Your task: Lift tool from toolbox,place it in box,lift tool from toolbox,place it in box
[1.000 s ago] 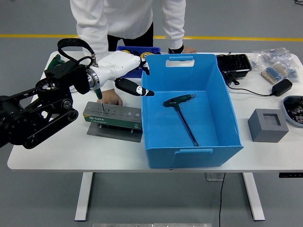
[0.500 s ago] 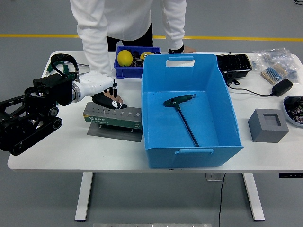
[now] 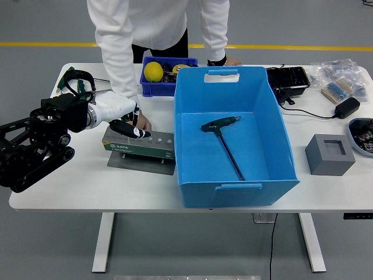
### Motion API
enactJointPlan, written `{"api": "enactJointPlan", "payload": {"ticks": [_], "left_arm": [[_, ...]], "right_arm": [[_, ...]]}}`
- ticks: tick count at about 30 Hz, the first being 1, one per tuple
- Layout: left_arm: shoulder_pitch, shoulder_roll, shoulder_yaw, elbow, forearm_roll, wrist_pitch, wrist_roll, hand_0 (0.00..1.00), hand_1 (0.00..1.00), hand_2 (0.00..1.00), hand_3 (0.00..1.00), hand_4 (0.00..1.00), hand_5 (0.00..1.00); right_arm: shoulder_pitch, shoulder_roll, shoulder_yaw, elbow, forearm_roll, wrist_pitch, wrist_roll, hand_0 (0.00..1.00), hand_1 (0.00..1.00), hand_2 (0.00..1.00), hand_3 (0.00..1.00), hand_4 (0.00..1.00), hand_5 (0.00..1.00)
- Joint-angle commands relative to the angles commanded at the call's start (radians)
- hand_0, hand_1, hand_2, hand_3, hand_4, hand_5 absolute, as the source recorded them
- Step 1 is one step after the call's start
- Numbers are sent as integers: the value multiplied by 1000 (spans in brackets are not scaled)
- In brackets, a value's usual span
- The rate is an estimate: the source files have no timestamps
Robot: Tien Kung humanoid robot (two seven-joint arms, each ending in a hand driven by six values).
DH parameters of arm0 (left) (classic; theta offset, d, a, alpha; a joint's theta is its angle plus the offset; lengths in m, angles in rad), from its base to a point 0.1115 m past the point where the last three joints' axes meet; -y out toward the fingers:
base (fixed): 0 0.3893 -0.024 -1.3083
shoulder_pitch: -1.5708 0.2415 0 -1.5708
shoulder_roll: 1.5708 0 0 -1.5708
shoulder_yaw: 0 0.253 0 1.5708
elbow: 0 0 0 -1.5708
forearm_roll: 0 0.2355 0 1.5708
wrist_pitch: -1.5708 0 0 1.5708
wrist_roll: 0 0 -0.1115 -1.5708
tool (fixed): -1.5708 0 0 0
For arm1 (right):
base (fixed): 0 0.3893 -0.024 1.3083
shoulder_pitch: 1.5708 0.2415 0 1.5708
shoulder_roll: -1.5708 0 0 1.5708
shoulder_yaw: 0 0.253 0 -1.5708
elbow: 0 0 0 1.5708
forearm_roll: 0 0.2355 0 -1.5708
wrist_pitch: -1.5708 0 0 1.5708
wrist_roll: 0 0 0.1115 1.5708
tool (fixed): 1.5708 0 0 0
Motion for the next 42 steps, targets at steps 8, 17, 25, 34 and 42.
{"api": "enactJointPlan", "payload": {"ticks": [8, 17, 25, 34, 42], "left_arm": [[-4, -3, 8, 9, 16, -2, 1, 713, 598, 522, 419, 841, 935], [-8, -11, 20, 37, 45, 9, 0, 715, 600, 514, 429, 842, 938], [-10, -10, 30, 47, 58, 21, -5, 716, 513, 447, 385, 840, 941], [-11, -7, 32, 52, 55, 19, -4, 713, 344, 299, 255, 842, 952], [-13, -9, 31, 56, 47, 24, -12, 686, 261, 224, 192, 849, 962]], "right_arm": [[-1, 0, 0, 0, 0, 0, 0, 695, 669, 729, 557, 793, 691], [-4, 2, 1, 1, 0, -1, 0, 695, 669, 729, 557, 793, 690], [-7, 3, 5, 1, -6, -2, -3, 695, 669, 730, 557, 792, 690], [-7, 4, 4, 0, -3, -3, -2, 695, 669, 729, 557, 792, 691], [-5, 4, 0, 0, 3, -2, -1, 695, 670, 729, 557, 792, 690]]}}
